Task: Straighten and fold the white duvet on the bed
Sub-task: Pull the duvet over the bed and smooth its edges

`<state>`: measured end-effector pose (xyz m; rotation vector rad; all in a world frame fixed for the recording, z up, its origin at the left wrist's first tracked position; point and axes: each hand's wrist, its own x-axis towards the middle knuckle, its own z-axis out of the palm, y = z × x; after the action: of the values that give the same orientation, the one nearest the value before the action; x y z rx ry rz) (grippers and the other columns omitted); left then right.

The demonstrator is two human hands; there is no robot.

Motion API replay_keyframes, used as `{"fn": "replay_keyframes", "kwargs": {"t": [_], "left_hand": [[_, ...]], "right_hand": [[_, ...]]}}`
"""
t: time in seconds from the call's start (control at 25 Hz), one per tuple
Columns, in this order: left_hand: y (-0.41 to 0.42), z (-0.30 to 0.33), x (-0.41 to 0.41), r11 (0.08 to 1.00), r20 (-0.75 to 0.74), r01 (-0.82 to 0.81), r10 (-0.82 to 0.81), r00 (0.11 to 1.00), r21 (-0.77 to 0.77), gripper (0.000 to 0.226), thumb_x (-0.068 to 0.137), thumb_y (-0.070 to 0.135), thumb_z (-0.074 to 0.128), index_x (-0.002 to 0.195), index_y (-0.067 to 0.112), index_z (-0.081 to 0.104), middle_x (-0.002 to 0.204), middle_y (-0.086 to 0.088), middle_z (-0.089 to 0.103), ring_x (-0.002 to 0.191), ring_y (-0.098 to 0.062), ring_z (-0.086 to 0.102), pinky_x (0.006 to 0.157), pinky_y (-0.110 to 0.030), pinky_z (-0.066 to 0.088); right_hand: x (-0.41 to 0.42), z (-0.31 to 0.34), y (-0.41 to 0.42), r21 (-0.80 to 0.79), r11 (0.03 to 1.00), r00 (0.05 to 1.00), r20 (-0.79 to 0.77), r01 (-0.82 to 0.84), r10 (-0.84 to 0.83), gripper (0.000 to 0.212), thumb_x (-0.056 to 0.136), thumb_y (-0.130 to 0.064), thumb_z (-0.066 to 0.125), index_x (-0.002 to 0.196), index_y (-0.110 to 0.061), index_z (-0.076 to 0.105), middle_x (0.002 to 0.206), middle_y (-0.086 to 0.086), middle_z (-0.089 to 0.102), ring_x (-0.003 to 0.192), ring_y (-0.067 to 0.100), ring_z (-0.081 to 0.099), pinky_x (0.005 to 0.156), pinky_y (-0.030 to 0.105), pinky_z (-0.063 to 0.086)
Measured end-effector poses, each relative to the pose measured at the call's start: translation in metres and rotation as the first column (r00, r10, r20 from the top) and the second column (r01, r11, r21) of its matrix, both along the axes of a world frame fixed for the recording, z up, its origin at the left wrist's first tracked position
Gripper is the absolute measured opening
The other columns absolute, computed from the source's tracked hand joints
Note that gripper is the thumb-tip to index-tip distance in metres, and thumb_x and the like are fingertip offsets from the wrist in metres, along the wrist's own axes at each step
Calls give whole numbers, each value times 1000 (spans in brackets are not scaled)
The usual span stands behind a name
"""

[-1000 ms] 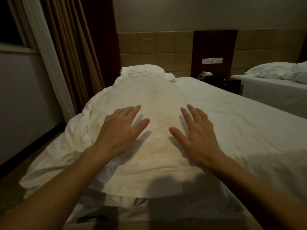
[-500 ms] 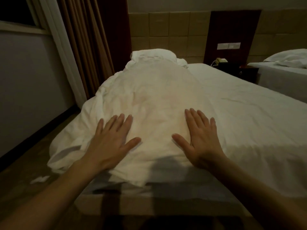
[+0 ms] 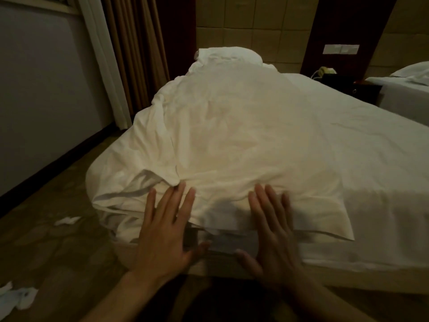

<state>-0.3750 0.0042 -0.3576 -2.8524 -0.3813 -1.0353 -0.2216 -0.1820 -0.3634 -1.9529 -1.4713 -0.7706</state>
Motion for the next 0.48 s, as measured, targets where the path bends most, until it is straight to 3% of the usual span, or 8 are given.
{"fn": "replay_keyframes", "kwargs": {"t": [0.16,0.32,0.4,0.48], "left_hand": [[27,-3,39,995,14,-19,18,1000,99,100,84,80,37,148,4,36,154,-21,36,142,-35,35,118,-59,15],[55,-20,60,968,54,15,-29,998,251,102,78,81,47,143,4,36,143,-27,46,132,-41,43,115,-58,19],[68,-15,69,945,108,44,-83,991,323,99,78,81,47,138,4,39,128,-26,57,117,-39,49,106,-54,31],[80,-1,80,927,167,70,-140,976,369,92,81,80,42,132,4,44,105,-22,63,95,-34,51,86,-45,38]], "right_hand": [[26,1,25,1,999,994,102,49,-49,96,93,-72,35,146,8,41,156,24,35,149,39,27,119,64,18],[52,-11,42,13,993,964,241,115,-115,94,90,-72,39,140,7,49,143,25,50,133,42,47,112,58,31],[60,-8,50,56,989,951,273,137,-148,92,89,-74,36,131,5,58,130,24,58,116,40,54,101,53,37],[65,2,60,94,986,948,276,137,-157,85,90,-74,35,114,2,66,109,20,64,96,35,55,86,47,39]]}}
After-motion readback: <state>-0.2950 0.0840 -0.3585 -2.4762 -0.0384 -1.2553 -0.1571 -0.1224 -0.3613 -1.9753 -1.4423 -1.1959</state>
